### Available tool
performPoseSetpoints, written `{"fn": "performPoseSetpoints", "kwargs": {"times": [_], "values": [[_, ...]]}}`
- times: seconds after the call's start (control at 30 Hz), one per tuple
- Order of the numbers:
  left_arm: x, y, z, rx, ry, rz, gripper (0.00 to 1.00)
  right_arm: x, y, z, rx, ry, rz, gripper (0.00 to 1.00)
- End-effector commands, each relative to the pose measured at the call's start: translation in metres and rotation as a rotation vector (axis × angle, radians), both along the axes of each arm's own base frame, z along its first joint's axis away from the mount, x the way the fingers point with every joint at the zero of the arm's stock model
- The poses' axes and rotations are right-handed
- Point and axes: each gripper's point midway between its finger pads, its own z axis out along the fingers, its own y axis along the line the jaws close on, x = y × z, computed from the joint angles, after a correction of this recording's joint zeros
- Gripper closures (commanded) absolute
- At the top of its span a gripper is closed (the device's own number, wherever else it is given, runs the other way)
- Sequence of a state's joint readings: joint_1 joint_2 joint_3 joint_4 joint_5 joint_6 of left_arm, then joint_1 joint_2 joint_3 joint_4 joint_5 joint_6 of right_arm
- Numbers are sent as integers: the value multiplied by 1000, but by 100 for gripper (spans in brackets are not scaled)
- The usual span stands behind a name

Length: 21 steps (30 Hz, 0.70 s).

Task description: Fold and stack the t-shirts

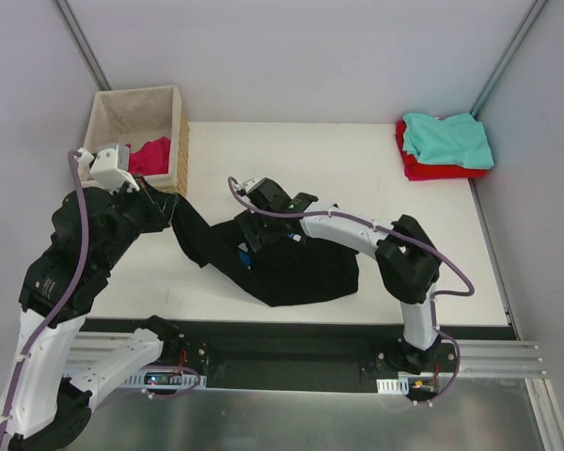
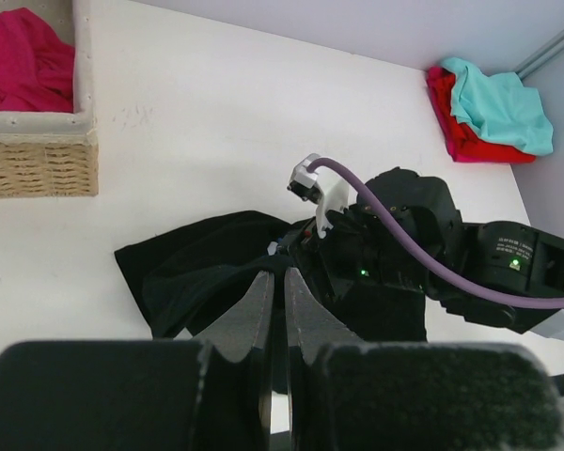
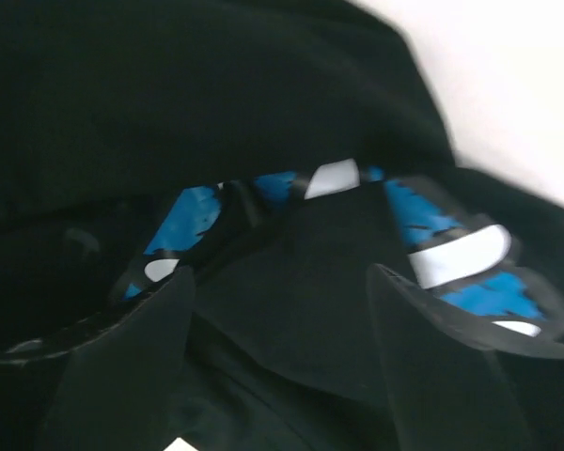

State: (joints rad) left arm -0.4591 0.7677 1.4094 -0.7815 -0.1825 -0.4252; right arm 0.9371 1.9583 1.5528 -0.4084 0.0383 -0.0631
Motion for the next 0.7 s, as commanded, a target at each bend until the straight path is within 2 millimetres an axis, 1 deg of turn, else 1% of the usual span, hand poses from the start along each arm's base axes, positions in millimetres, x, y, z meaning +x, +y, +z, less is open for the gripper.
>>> {"fn": "performPoseSetpoints", "kwargs": {"times": [0.0, 0.1, 0.23, 0.27, 0.33, 0.37, 0.43, 0.47, 0.5, 0.53, 0.57, 0.6, 0.67], "values": [[4, -7, 19, -29, -62, -24, 100, -2, 12, 10, 75, 25, 13, 28], [7, -8, 17, -29, -52, -26, 100, -2, 9, 5, 59, 22, 11, 28], [8, -9, 17, -27, -52, -28, 100, 0, 9, 8, 59, 6, 15, 28], [8, -9, 17, -27, -54, -28, 100, 6, 5, 9, 46, -17, -6, 28], [8, -10, 19, -28, -58, -31, 100, 12, 5, 13, 50, -32, -8, 28], [8, -10, 19, -28, -59, -31, 100, 14, 6, 11, 48, -32, -4, 28], [9, -10, 19, -25, -60, -31, 100, 26, 5, 12, 54, -44, -12, 28], [9, -10, 18, -23, -58, -32, 100, 29, 5, 11, 57, -42, -9, 28], [9, -10, 19, -22, -60, -31, 100, 35, 3, 3, 48, -36, -17, 28], [9, -9, 18, -18, -58, -29, 100, 39, 3, 0, 45, -32, -19, 28], [10, -9, 18, -14, -60, -30, 100, 40, 5, 0, 65, -11, -7, 28], [10, -9, 18, -12, -60, -29, 100, 42, 5, -5, 63, -1, -7, 29], [11, -8, 19, -7, -63, -24, 100, 47, 5, -8, 69, 1, -8, 29]]}}
